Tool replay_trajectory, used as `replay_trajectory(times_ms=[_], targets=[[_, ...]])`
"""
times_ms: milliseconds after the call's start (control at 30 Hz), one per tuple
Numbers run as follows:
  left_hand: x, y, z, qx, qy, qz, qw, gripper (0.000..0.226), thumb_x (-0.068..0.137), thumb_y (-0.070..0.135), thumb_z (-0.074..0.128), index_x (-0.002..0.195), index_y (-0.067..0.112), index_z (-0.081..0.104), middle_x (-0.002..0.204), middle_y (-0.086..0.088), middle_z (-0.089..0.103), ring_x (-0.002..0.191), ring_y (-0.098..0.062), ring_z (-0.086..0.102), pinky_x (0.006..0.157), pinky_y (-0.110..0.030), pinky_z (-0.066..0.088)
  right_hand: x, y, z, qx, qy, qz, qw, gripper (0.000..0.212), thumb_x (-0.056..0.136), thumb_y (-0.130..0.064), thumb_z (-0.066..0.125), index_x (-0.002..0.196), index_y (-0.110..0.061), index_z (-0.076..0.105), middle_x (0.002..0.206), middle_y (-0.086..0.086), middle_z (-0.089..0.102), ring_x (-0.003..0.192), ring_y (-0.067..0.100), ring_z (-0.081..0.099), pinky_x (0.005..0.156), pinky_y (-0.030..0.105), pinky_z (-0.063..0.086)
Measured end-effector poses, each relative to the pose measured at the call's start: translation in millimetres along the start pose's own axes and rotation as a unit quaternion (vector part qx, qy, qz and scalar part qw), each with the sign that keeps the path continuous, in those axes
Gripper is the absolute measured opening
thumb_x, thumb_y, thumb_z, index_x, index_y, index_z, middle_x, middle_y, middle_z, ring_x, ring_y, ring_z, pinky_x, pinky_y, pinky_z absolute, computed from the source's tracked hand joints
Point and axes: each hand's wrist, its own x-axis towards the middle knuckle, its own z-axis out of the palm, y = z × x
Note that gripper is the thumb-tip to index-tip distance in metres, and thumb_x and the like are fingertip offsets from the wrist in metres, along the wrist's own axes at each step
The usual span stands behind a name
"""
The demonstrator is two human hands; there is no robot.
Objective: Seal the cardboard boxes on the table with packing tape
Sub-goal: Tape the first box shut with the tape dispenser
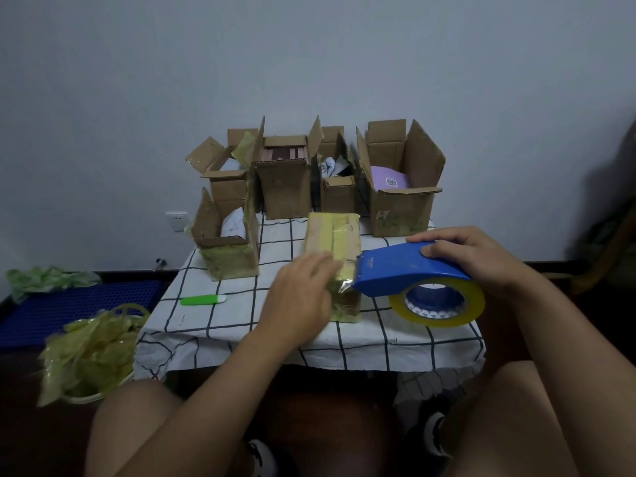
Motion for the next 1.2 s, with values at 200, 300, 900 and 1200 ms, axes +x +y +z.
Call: replay_trajectory(times_ms=[200, 300, 900, 1200], targets=[[2, -2, 25, 0.103, -0.007, 0.041, 0.994, 0.045, 0.084, 0.040, 0.072, 0.122, 0.020, 0.061, 0.118, -0.002, 0.060, 0.110, -0.023, 0.057, 0.091, -0.037, 0.047, -7, 10, -5, 0.034, 0.005, 0.020, 0.999, 0.025, 0.099, -0.016, 0.056, 0.105, -0.033, 0.074, 0.102, -0.011, 0.071, 0.092, 0.011, 0.066, 0.073, 0.018, 0.052], [7, -6, 32, 0.099, 0.016, 0.085, 0.991, 0.036, 0.086, 0.027, 0.074, 0.117, 0.012, 0.065, 0.122, -0.006, 0.065, 0.115, -0.027, 0.059, 0.092, -0.041, 0.050, -12, 14, -11, 0.064, 0.005, 0.023, 0.998, 0.022, 0.095, -0.023, 0.061, 0.108, -0.034, 0.073, 0.103, -0.010, 0.072, 0.091, 0.009, 0.068, 0.070, 0.018, 0.054], [4, -4, 30, 0.104, 0.001, 0.099, 0.990, 0.065, 0.074, 0.012, 0.079, 0.133, 0.029, 0.059, 0.124, -0.005, 0.065, 0.110, -0.030, 0.061, 0.083, -0.039, 0.052, 4, -6, -27, -0.062, -0.088, 0.031, 0.994, 0.022, 0.091, -0.035, 0.067, 0.112, -0.037, 0.074, 0.100, -0.016, 0.073, 0.090, 0.006, 0.068, 0.076, 0.017, 0.048], [3, -10, 33, 0.108, 0.012, 0.091, 0.990, 0.054, 0.083, 0.019, 0.074, 0.134, 0.028, 0.057, 0.125, -0.004, 0.064, 0.112, -0.029, 0.061, 0.088, -0.040, 0.051, 24, 4, -7, -0.219, -0.131, 0.071, 0.964, 0.017, 0.095, -0.037, 0.063, 0.110, -0.036, 0.071, 0.101, -0.016, 0.068, 0.093, 0.010, 0.061, 0.082, 0.022, 0.045]])
